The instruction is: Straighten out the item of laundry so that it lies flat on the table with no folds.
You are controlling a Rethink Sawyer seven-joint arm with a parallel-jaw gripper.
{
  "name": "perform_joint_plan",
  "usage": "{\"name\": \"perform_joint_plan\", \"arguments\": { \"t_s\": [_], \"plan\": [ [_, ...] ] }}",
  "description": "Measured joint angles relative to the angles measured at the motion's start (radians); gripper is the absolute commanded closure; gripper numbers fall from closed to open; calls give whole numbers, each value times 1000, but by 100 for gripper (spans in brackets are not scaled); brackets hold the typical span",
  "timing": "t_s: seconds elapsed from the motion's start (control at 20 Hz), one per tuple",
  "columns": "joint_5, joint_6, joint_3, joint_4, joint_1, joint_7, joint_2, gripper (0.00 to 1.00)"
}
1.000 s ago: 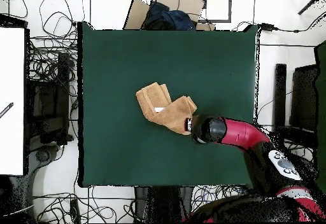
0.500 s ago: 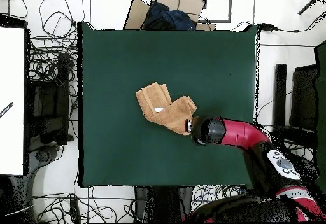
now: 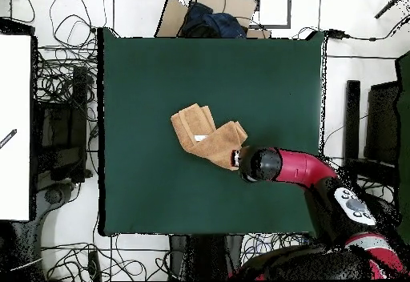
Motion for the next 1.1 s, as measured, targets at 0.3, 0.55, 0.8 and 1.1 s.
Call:
{"name": "perform_joint_plan", "arguments": {
  "t_s": [0.3,0.55,0.8,1.1],
  "plan": [
    [-24,0,0,0,7,0,3,0],
    [-42,0,-1,0,26,0,6,0],
    [-42,0,-6,-1,56,0,8,0],
    [-42,0,-15,-1,78,0,8,0]
  ]
}}
